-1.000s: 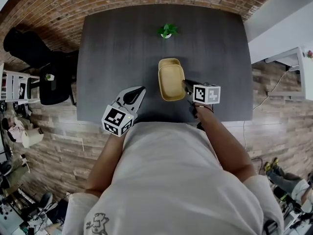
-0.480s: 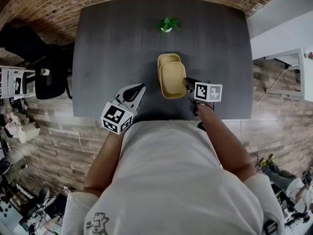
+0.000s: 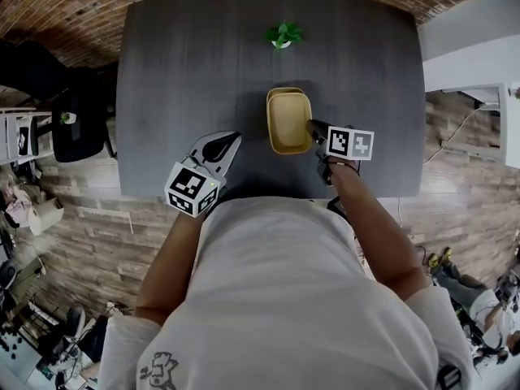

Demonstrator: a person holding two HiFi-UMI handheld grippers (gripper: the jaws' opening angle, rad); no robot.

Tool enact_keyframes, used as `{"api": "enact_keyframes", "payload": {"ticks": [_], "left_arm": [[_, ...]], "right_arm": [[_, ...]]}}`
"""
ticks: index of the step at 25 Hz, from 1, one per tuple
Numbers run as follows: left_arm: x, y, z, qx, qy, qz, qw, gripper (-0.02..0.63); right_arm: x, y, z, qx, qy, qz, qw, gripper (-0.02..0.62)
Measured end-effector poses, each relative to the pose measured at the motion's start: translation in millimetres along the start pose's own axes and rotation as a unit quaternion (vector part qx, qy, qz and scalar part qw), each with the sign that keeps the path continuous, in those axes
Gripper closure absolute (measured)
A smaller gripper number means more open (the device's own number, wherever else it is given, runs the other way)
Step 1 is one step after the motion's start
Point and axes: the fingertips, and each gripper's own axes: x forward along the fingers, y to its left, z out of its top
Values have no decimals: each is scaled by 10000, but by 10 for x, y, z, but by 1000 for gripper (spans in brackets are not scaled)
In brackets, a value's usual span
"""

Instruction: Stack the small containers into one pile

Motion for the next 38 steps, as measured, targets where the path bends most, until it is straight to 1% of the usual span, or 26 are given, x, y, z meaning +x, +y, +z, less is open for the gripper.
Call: {"api": "enact_keyframes", "payload": {"ticks": [11,20,24,27,30,38], "left_arm": [[191,276,3,-178,60,-55,9998,595],[314,362,-15,-279,118,-88,9995,595],[348,365,-56,-321,171,-99,9993,595],[361,355,-63,-333,174,-112,9992,595],[359,351,-54,-336,166,-115,9992,595],[343,331,-9,-277,115,-95,9995,595]], "right_arm": [[168,-100,227,181,55,-125,9997,572],[269,-144,200,255,132,-231,9993,572],[286,-177,201,161,129,-268,9994,562],[289,-185,206,84,133,-273,9995,517],[287,-196,214,5,134,-315,9994,502],[238,-202,245,-249,79,-356,9990,499]]}}
